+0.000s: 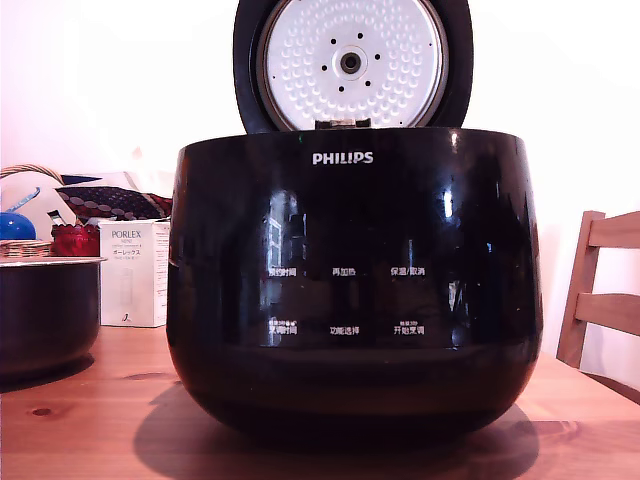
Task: Pick up the metallic pot next to the rice cooker
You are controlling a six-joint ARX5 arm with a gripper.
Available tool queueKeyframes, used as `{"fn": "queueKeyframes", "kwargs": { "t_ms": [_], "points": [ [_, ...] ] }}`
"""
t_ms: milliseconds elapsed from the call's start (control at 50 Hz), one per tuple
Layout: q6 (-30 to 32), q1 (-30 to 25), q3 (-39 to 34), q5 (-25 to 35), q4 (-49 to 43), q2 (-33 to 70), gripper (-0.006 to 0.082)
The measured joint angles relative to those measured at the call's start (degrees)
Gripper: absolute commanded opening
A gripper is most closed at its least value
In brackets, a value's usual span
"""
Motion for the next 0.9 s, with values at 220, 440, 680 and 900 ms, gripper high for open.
{"fn": "queueKeyframes", "kwargs": {
  "t_ms": [220,440,680,900],
  "points": [
    [0.0,0.0,-0.1,2.2,1.5,0.0,-0.0019],
    [0.0,0.0,0.4,6.3,-3.3,0.1,-0.0020],
    [5.1,0.0,10.7,14.9,-15.4,4.8,-0.0021],
    [15.8,0.0,23.1,22.8,-33.0,13.8,-0.0022]
  ]
}}
